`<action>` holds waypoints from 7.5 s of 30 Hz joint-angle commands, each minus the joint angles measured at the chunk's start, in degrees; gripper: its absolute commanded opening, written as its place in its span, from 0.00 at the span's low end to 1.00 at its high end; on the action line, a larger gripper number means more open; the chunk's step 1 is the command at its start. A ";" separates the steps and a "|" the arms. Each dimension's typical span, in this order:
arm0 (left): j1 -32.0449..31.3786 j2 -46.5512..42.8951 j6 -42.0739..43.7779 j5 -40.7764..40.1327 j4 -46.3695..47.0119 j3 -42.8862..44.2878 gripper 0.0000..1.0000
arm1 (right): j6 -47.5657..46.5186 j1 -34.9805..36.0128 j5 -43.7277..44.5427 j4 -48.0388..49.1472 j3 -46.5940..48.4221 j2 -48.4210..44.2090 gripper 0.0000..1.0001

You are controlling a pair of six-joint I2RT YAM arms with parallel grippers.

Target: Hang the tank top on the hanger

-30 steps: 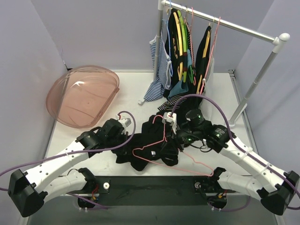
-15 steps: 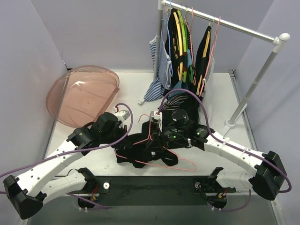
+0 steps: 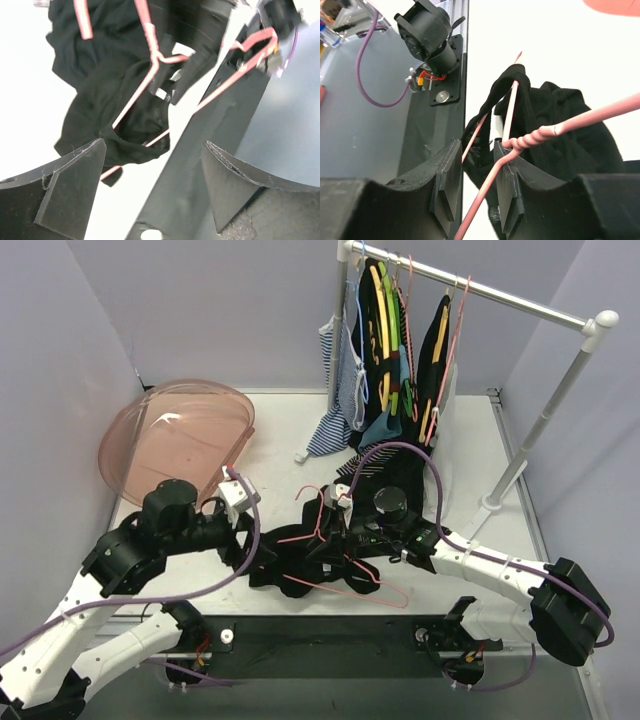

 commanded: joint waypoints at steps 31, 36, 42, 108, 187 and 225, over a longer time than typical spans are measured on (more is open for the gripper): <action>9.32 10.47 32.08 7.24 4.21 -2.84 0.00 | -10.18 -1.05 17.27 -18.90 14.70 -9.74 0.35; 11.70 3.72 23.37 1.24 8.42 -5.04 0.00 | -1.97 -2.99 24.17 -29.09 22.69 -11.67 0.63; 11.88 -2.19 16.69 1.16 14.58 -9.78 0.00 | 6.65 -1.51 27.07 -35.17 21.40 -18.08 0.65; 10.04 1.41 30.91 5.65 7.73 -7.33 0.00 | 20.20 -8.44 64.43 -65.05 25.69 -27.05 0.00; -1.48 5.90 45.33 10.13 0.60 11.48 0.00 | -19.74 7.20 20.90 -79.73 41.51 -15.44 0.00; -32.06 23.10 22.48 -31.17 64.14 -30.45 0.97 | 8.68 6.59 47.64 -94.94 45.21 -37.16 0.00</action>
